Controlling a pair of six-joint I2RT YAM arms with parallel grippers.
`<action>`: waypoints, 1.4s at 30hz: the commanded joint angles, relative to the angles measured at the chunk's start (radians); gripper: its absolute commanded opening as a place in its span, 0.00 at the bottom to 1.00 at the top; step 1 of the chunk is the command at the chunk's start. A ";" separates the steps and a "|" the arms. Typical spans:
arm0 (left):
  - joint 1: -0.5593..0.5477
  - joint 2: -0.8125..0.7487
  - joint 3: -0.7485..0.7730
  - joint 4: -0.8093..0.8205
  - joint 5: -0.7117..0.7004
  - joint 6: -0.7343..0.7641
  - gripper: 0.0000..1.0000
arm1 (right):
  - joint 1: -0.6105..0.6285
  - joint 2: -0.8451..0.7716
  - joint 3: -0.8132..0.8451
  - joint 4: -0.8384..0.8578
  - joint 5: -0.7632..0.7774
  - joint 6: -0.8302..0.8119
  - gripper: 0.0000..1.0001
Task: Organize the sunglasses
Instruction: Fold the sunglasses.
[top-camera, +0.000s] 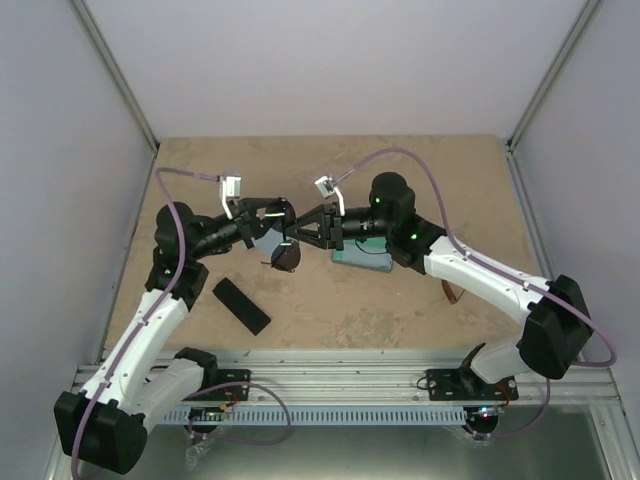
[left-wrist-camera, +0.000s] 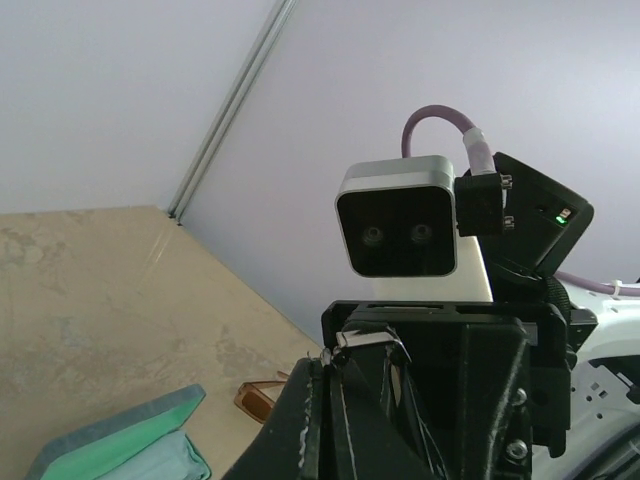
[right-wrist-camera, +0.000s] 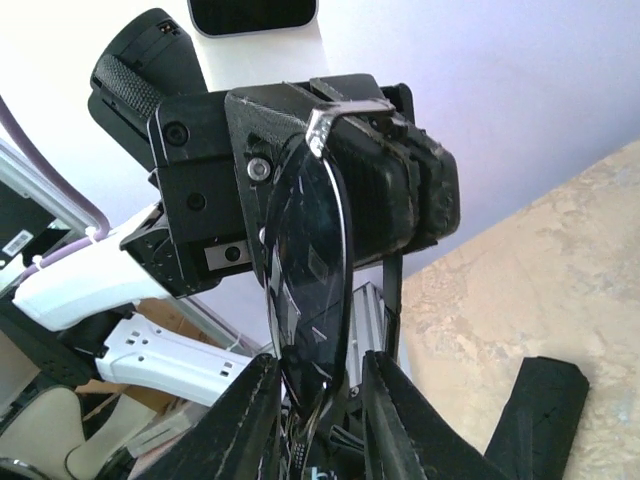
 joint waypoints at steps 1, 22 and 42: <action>-0.003 -0.034 -0.006 0.042 0.035 0.003 0.00 | 0.003 -0.023 -0.024 0.050 -0.041 0.034 0.22; -0.003 -0.079 0.012 -0.020 0.059 0.003 0.36 | 0.004 -0.057 -0.002 0.099 -0.033 -0.021 0.00; -0.003 -0.252 0.051 -0.128 0.128 0.052 0.62 | 0.004 -0.068 0.083 0.281 0.123 -0.225 0.01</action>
